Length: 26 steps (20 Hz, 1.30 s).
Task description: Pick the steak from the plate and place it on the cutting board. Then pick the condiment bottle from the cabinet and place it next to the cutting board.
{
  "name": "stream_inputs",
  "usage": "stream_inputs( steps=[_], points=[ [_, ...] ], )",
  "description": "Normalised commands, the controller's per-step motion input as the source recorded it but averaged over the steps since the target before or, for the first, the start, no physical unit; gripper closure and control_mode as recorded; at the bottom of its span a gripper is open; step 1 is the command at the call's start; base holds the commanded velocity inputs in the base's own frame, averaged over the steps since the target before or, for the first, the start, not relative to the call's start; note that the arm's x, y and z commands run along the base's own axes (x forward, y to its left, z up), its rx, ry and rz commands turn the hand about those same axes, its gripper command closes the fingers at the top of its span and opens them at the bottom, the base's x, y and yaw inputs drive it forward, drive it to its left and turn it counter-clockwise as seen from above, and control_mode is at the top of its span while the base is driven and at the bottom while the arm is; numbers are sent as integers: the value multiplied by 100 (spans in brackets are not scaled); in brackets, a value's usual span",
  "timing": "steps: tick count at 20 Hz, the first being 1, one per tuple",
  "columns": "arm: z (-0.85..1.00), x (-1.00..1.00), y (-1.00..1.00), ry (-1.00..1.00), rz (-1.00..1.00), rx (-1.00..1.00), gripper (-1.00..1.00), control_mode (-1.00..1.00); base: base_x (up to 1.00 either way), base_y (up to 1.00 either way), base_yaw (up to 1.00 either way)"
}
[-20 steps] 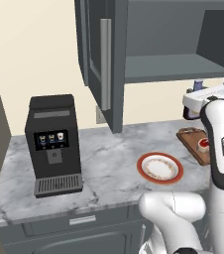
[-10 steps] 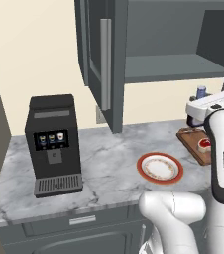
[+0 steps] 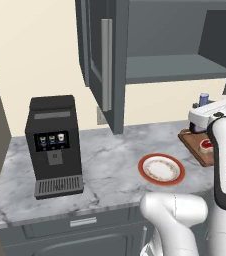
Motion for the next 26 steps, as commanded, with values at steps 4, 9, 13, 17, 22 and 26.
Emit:
stream_inputs(
  steps=[4, 9, 13, 17, 22, 26],
  points=[
    [-22, 0, -22, 0, 0, 0, 100, -100, 0, 0, 0],
    [-17, 0, -31, 0, 0, 0, 100, -100, 0, 0, 0],
    [-13, 0, -38, 0, 0, 0, 100, -100, 0, 0, 0],
    [-2, -6, -34, 0, 0, -1, 100, -100, 0, 0, 0],
    [-2, -12, -31, 0, 0, -5, 100, -100, 0, 0, 0],
    [-10, -11, -31, 0, 0, -5, 100, -100, 0, 0, 0]
  ],
)
